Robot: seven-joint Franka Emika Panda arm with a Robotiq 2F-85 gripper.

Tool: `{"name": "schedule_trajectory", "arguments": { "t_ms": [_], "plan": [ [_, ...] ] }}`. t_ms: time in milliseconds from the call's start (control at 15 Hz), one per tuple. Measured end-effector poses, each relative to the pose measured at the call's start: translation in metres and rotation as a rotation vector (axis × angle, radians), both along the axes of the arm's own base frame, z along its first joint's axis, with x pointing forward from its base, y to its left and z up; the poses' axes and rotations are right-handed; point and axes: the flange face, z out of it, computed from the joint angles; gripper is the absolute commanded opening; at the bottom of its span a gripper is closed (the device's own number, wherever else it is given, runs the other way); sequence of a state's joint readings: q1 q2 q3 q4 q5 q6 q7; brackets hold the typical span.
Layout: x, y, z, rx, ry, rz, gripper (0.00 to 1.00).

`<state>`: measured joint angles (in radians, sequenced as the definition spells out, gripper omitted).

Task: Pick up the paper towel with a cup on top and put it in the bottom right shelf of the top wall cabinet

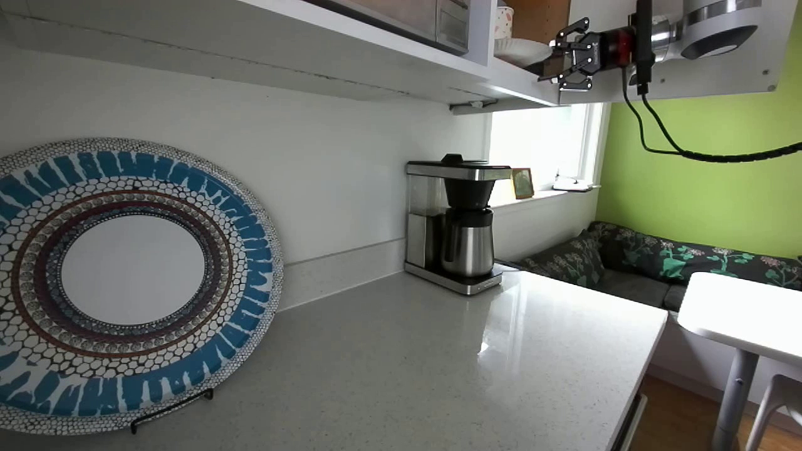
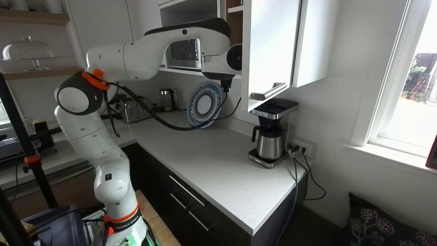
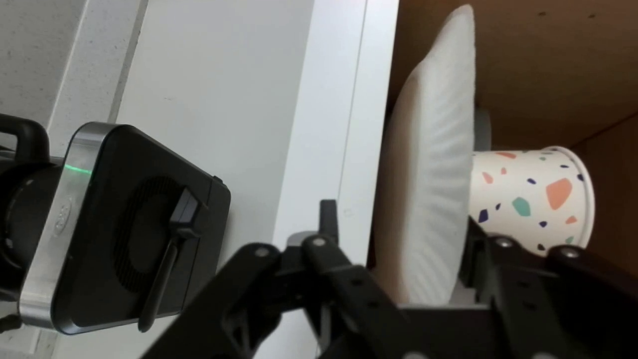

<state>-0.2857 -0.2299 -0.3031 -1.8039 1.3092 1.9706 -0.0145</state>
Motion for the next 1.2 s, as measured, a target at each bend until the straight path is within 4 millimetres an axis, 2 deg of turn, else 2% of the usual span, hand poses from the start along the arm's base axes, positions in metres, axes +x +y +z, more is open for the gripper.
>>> {"name": "schedule_trajectory", "arguments": {
  "t_ms": [133, 200, 600, 1200],
  "plan": [
    [0.000, 0.000, 0.002, -0.002, -0.003, -0.002, 0.99],
    [0.000, 0.000, 0.003, -0.004, -0.006, -0.002, 1.00],
    [-0.001, 0.000, 0.011, -0.012, -0.018, -0.003, 1.00],
    [-0.002, 0.001, 0.011, -0.017, -0.016, 0.003, 1.00]
  ]
}}
